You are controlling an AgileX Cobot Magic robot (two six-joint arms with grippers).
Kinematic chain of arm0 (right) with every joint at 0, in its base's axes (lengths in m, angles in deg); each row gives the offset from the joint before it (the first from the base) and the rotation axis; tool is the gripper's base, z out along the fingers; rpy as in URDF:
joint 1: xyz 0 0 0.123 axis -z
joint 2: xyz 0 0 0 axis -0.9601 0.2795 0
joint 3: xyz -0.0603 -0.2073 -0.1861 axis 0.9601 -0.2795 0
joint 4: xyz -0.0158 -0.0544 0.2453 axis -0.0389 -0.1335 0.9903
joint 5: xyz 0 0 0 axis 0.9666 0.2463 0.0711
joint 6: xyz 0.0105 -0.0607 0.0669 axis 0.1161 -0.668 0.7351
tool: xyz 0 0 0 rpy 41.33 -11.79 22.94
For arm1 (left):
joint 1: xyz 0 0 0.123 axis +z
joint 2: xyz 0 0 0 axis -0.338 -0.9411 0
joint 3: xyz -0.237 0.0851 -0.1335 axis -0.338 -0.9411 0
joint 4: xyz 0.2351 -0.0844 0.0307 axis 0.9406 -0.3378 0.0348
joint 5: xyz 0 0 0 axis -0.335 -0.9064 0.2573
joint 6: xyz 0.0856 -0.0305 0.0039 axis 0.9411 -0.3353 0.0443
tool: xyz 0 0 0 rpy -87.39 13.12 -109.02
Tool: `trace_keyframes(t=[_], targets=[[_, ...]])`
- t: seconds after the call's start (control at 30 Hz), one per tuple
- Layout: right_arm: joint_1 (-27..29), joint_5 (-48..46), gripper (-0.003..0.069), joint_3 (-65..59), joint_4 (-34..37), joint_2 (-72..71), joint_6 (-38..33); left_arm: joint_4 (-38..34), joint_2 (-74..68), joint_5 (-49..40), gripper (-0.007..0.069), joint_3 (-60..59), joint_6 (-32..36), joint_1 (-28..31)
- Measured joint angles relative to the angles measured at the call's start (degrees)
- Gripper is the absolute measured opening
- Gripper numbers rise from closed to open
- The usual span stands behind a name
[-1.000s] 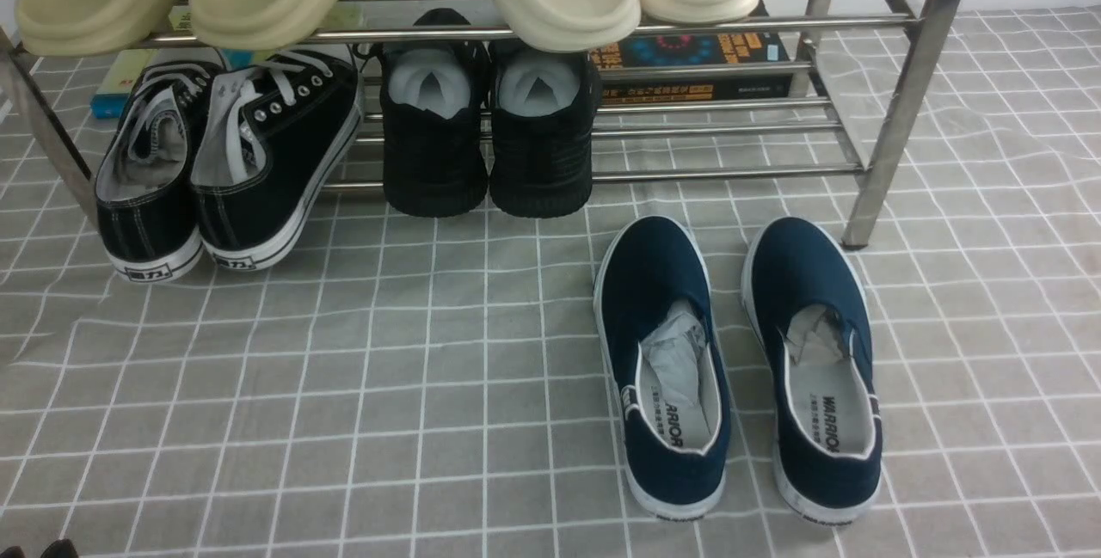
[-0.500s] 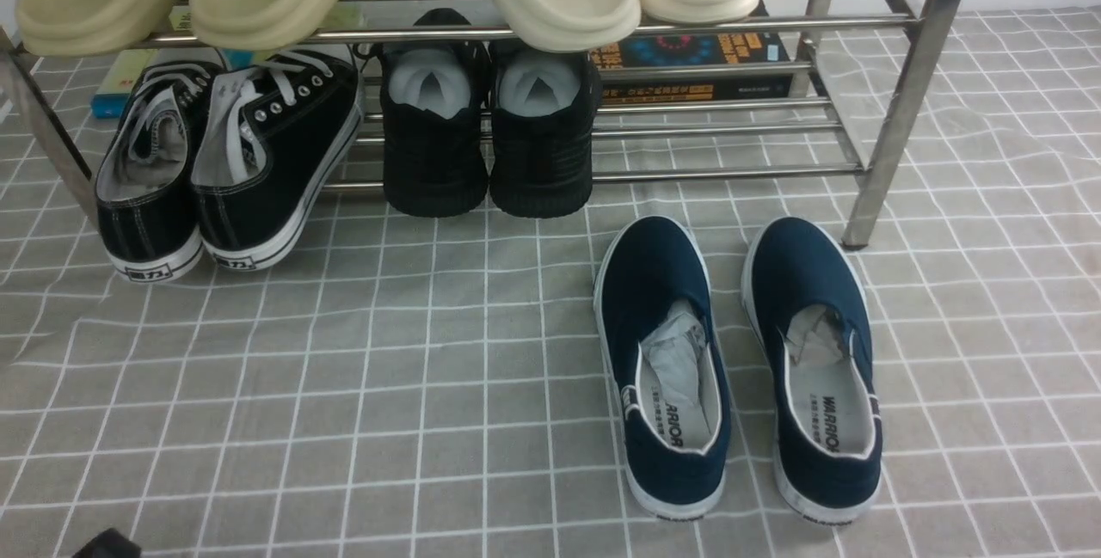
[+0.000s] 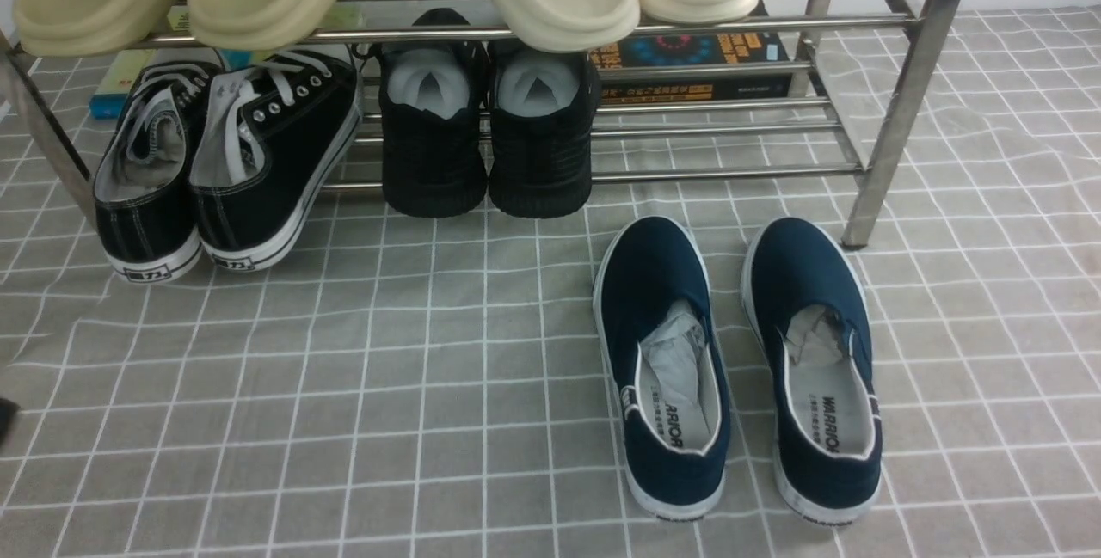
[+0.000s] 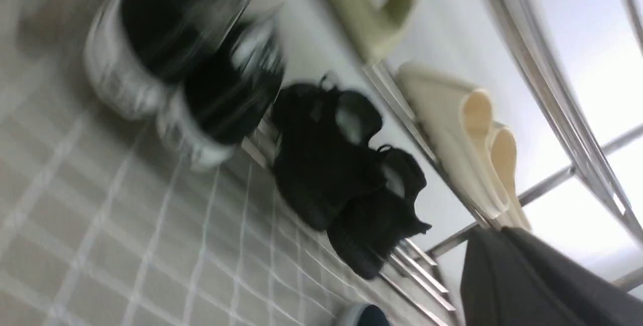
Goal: Take the shoes off the shelf with your hand from the grey coffee tablecloth.
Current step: 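Grasp the leftmost shoe on the bottom shelf of the shoe rack with the left gripper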
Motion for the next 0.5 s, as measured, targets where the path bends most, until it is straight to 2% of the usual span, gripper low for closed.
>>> trace_keyframes(t=[0.13, 0.23, 0.3, 0.37, 0.4, 0.47, 0.5], targets=[[0.0, 0.0, 0.0116, 0.0, 0.0, 0.0, 0.0, 9.8, -17.7, -14.2, 0.0005, 12.7, 2.5, 0.0], [0.0, 0.0, 0.0120, 0.0, 0.0, 0.0, 0.0, 18.4, -33.0, -21.3, 0.0043, 18.8, -1.7, 0.0], [0.0, 0.0, 0.0123, 0.0, 0.0, 0.0, 0.0, 22.5, -37.8, -22.3, 0.0073, 21.7, -4.5, 0.0], [0.0, 0.0, 0.0127, 0.0, 0.0, 0.0, 0.0, 31.2, -49.8, -22.5, 0.0165, 29.6, -10.8, 0.0], [0.0, 0.0, 0.0127, 0.0, 0.0, 0.0, 0.0, 31.7, -50.6, -22.5, 0.0182, 30.2, -11.8, 0.0], [0.0, 0.0, 0.0129, 0.0, 0.0, 0.0, 0.0, 36.4, -59.2, -22.4, 0.0305, 37.1, -16.5, 0.0], [0.0, 0.0, 0.0131, 0.0, 0.0, 0.0, 0.0, 37.2, -61.5, -22.3, 0.0344, 38.9, -17.4, 0.0]])
